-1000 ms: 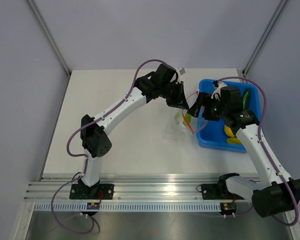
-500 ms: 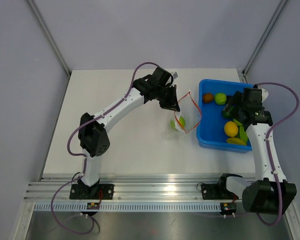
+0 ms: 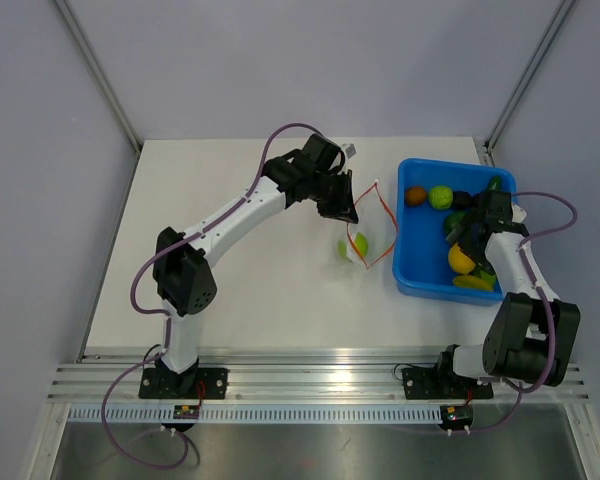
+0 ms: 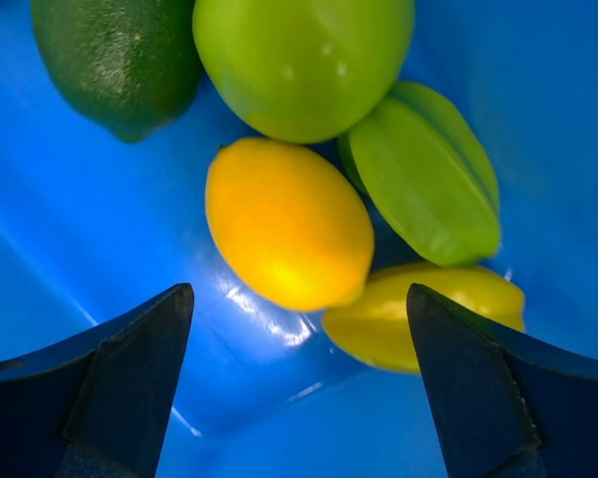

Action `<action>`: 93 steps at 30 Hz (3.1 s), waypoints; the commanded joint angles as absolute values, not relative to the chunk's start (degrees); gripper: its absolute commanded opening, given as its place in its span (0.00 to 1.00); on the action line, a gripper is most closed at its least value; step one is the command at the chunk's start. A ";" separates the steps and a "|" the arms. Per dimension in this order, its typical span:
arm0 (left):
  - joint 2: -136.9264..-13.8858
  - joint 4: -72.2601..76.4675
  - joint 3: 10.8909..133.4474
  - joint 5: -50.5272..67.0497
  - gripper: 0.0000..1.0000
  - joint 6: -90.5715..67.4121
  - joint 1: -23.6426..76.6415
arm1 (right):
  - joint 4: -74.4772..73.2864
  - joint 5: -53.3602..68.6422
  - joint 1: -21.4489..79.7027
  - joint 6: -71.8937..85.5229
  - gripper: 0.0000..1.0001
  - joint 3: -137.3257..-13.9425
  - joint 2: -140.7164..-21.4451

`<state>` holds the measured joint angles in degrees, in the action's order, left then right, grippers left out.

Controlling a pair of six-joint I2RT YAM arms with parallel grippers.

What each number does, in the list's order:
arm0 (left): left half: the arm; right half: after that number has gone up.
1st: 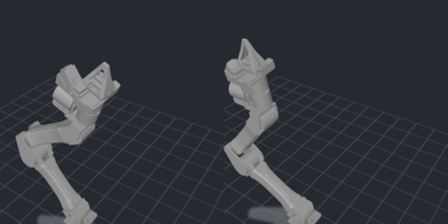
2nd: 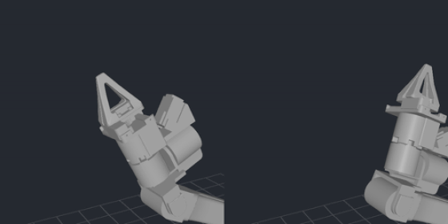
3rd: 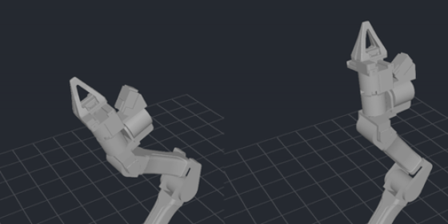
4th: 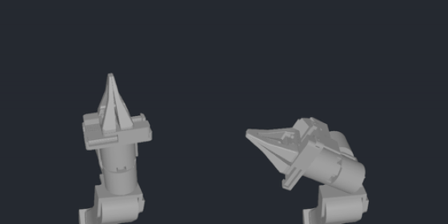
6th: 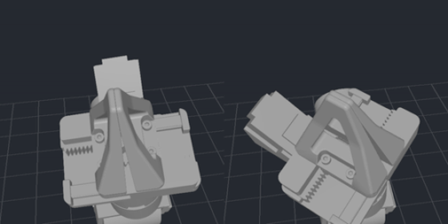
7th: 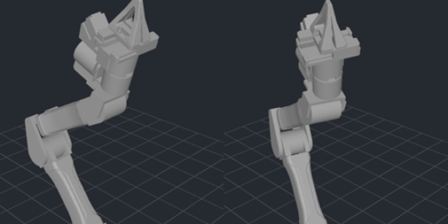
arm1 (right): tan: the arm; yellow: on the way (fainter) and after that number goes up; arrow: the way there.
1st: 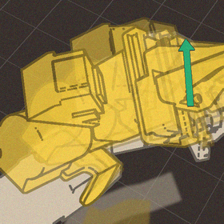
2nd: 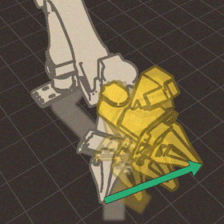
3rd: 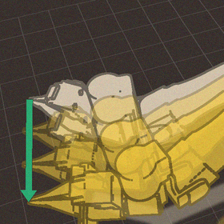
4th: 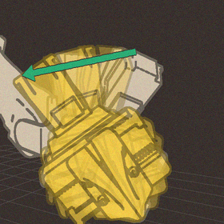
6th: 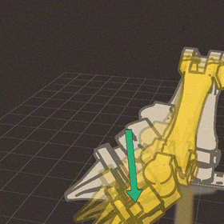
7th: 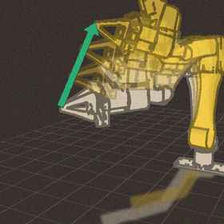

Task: Place the food in the zip-top bag and seal the zipper
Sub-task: Pick up the fake fruit from the bin, then place the fake fruit in the zipper food storage bag, then pick up the fake fruit from the bin.

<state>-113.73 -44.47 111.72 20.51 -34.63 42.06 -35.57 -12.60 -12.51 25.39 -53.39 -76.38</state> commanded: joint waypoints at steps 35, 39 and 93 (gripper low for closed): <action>-115.83 -44.73 116.19 23.03 0.00 -32.52 42.10 | -32.08 12.73 -12.57 24.34 0.51 -57.12 -57.23; -117.85 -44.47 117.42 24.52 0.00 -32.78 41.49 | -31.64 17.31 -9.50 26.27 0.52 -58.79 -53.62; -114.26 -45.26 117.33 26.01 0.00 -30.76 39.99 | -25.94 -15.03 -6.94 26.01 0.87 -68.11 -87.00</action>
